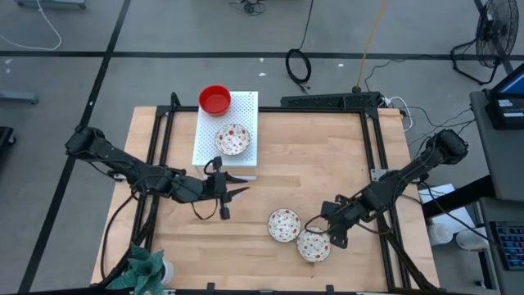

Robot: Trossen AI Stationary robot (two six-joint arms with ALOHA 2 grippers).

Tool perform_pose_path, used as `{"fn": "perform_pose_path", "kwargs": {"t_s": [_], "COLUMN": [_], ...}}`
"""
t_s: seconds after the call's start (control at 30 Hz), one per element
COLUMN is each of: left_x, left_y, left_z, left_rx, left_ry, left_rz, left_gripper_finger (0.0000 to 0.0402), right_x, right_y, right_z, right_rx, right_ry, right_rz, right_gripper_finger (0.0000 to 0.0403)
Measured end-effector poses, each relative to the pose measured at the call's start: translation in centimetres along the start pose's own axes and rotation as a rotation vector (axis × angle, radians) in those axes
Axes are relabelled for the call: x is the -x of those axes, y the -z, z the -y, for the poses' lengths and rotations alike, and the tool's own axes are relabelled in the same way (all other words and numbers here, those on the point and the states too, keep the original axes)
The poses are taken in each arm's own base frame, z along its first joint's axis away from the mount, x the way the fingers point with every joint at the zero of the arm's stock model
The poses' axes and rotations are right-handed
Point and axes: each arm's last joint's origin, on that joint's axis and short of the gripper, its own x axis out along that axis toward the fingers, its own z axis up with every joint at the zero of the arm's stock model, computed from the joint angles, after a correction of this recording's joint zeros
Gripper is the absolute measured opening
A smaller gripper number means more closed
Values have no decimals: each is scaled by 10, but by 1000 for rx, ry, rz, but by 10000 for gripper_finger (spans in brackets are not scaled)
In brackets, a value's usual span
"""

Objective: Pick & Place Mini bowls
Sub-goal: Stack the bottom white patterned bowl on top of the white patterned bowl on the shelf

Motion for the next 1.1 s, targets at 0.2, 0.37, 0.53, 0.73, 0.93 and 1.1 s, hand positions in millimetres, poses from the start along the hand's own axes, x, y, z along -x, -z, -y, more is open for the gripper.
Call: {"fn": "perform_pose_path", "kwargs": {"t_s": [0.2,0.37,0.53,0.73,0.93,1.1], "left_x": [0,0,0,0,0,0], "left_y": [0,0,1,2,4,4], "left_z": [0,0,0,0,0,0], "left_rx": [0,1,0,3,-3,1], "left_ry": [1,1,1,0,0,0], "left_rz": [0,0,-6,-18,-34,-38], "left_gripper_finger": [88,88,88,88,88,88], "right_x": [-5,-26,-43,-35,-20,-16], "right_y": [-1,-2,-4,-12,-16,-14], "right_z": [-1,-6,-4,3,8,10], "right_rx": [-4,9,-2,-16,14,30], "right_ry": [-31,-80,-104,-105,-83,-62], "right_rz": [16,-75,-188,-174,-101,-101], "right_gripper_finger": [192,192,192,188,133,48]}}
